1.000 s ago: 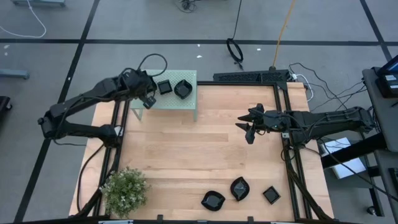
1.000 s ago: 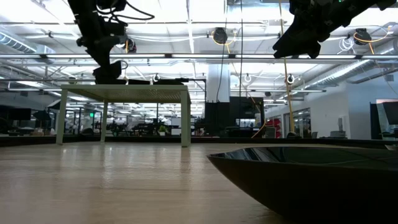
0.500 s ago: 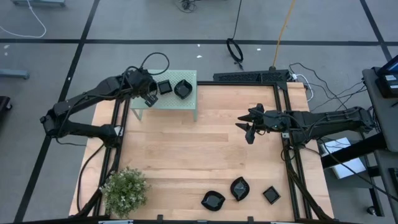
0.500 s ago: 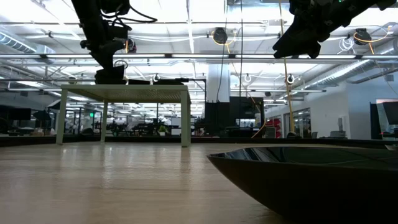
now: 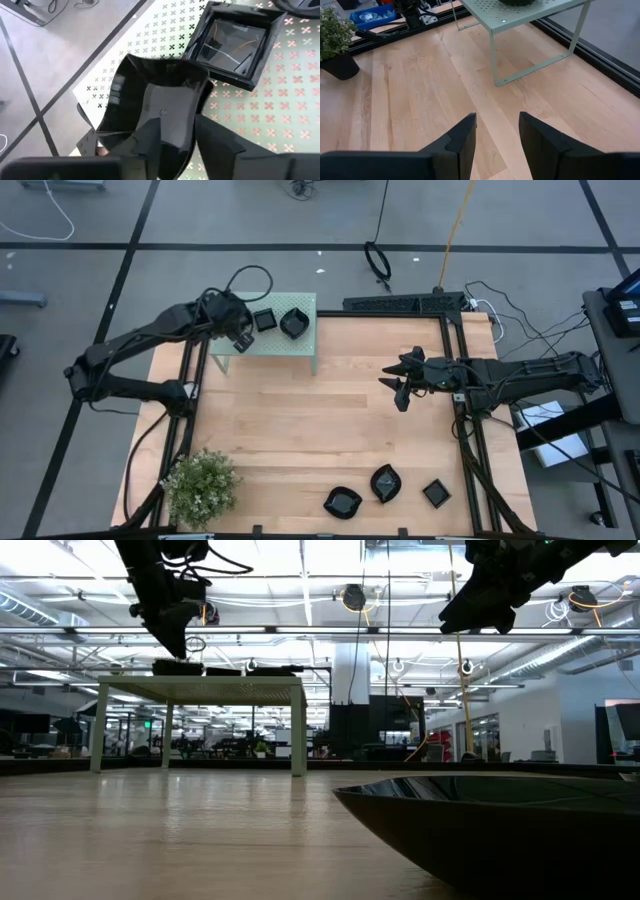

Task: Pick & Place Mini shaped plates
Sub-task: Stack the distorted square plate on top of the distorted square plate on the shelf, then move the right leaf shaped plate to the center of the table

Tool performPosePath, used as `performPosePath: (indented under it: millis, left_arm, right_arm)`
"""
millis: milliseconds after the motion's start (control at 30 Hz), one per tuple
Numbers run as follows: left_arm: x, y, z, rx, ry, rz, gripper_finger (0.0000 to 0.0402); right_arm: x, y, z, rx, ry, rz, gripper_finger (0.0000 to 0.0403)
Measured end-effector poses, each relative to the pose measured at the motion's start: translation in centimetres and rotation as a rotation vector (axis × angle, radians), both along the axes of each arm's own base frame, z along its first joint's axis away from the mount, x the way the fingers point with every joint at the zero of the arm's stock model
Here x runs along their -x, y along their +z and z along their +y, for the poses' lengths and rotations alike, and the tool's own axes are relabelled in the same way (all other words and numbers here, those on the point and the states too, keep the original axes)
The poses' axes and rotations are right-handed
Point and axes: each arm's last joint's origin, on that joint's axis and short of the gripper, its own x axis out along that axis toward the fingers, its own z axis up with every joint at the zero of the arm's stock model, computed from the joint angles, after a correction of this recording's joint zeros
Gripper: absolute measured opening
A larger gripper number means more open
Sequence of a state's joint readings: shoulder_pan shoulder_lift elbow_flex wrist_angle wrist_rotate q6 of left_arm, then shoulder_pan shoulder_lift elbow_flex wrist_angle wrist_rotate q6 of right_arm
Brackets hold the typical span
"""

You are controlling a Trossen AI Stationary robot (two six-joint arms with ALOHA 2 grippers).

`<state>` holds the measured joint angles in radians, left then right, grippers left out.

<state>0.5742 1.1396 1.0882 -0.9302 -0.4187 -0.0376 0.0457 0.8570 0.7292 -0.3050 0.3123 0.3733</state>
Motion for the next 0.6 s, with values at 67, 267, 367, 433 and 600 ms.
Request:
performPosePath:
  millis: [67,267,367,433,600]
  left_arm:
    - [0.1,0.2,-0.3,-0.007,-0.011,-0.011,0.0142]
    - [0.5,1.3,-1.5,-0.043,-0.056,-0.065,0.0171]
    - [0.7,1.8,-2.3,-0.045,-0.054,-0.118,0.0175]
    - [0.7,2.1,-2.8,-0.032,-0.06,-0.18,0.0173]
    - [-0.7,3.4,-3.8,0.034,-0.104,-0.453,0.0173]
  right_arm:
    - [0.0,0.0,0.0,0.0,0.0,0.0,0.0137]
    - [0.0,0.0,0.0,-0.001,0.003,0.0,0.0137]
    - [0.0,0.0,0.0,0.009,0.009,0.004,0.0137]
    - [0.0,0.0,0.0,0.034,0.023,0.012,0.0137]
    - [0.0,0.0,0.0,0.081,0.049,0.025,0.0137]
